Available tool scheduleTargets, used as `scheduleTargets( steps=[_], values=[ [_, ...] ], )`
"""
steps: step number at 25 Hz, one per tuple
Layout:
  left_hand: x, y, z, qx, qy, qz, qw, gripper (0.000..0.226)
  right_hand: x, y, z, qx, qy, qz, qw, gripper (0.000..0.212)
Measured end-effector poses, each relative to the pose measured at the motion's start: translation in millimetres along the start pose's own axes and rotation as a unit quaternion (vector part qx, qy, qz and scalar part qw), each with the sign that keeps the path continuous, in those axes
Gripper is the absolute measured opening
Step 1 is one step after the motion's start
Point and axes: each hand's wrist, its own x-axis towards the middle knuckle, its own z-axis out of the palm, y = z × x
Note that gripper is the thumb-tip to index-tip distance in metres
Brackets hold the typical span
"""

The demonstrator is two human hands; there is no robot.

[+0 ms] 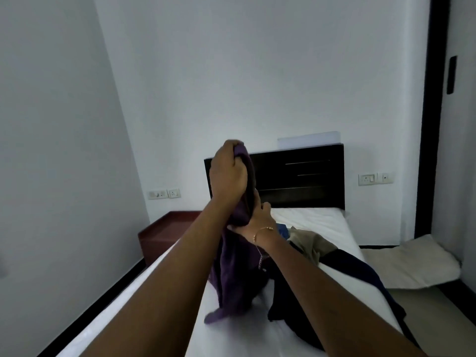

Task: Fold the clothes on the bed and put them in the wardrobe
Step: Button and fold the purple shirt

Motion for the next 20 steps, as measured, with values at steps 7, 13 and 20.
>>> scheduleTargets(
  steps=[7,13,20],
  values=[
    [22,76,-19,-0.147,0.065,-0.112,0.981,0.035,12,-55,-138,0.438,0.122,0.108,0.884,0.053],
    [47,160,-3,-0.199,-0.157,-0.205,0.945,0.029,-15,-112,-270,0.624,0.178,-0.035,0.760,0.043],
    [56,227,7,-0.345,-0.176,-0.162,0.907,0.032,-68,-189,-407,0.407,0.270,-0.240,0.839,0.039]
  ],
)
